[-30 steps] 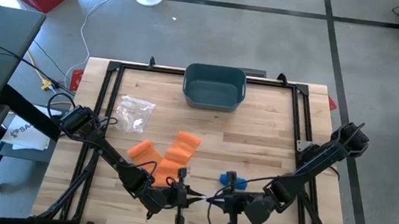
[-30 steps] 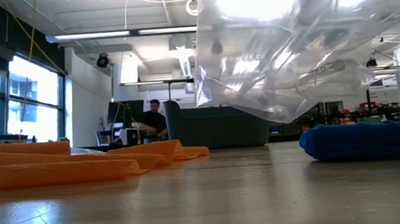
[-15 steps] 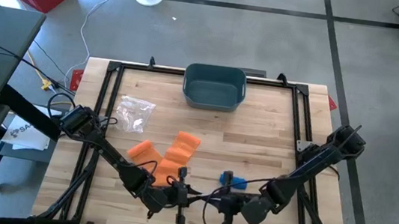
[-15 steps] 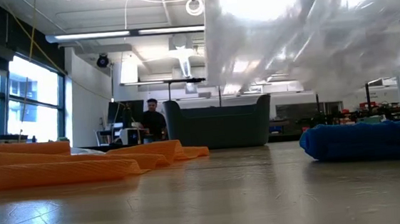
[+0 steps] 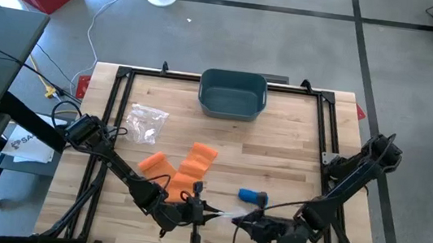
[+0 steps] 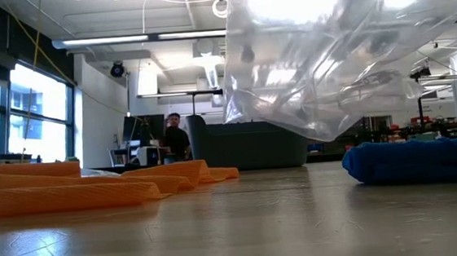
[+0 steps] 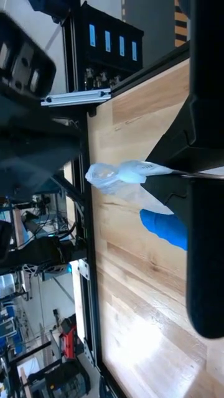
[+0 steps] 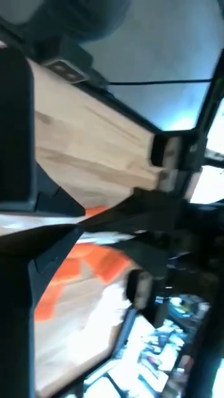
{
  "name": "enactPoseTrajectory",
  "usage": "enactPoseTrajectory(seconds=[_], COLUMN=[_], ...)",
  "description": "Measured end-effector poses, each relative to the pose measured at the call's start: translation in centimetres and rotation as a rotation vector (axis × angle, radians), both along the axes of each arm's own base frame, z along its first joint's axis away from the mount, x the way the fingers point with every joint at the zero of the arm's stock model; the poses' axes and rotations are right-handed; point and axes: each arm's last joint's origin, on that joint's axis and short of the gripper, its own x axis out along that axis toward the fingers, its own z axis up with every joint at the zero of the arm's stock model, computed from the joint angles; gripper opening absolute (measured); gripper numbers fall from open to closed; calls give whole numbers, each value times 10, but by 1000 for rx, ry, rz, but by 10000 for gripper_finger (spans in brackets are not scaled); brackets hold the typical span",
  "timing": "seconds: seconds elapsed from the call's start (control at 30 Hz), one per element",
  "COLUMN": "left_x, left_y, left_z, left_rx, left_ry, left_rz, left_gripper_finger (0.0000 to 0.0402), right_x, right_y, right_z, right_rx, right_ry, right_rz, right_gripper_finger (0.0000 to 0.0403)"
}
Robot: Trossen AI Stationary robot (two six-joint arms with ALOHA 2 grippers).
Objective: Roll bandage
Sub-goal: Put the rolled blue bandage into the right transparent zip bag
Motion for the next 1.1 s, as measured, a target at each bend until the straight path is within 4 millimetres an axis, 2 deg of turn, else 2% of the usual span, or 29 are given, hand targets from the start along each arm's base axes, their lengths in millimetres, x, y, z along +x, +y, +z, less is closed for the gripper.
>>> enactPoseTrajectory(seconds=[0.27,0.4,0.73,0.97,1.1], left_x=[0,0,0,0,0], left_y=[0,0,0,-1,-1], left_z=[0,0,0,0,0], left_rx=[1,1,-7,-12,-12], left_ry=[1,1,0,3,4], left_rz=[0,0,2,-20,-21], left_gripper_finger=[0,0,0,0,0], right_x=[-19,-22,-8,0,2], right_y=[-20,-23,-36,-42,-45], right_z=[3,-1,-4,-7,-7], right_rx=[36,14,19,114,108], right_ry=[130,177,199,327,322], right_rz=[-101,-112,-154,-31,-52], right_gripper_finger=[115,140,125,116,106])
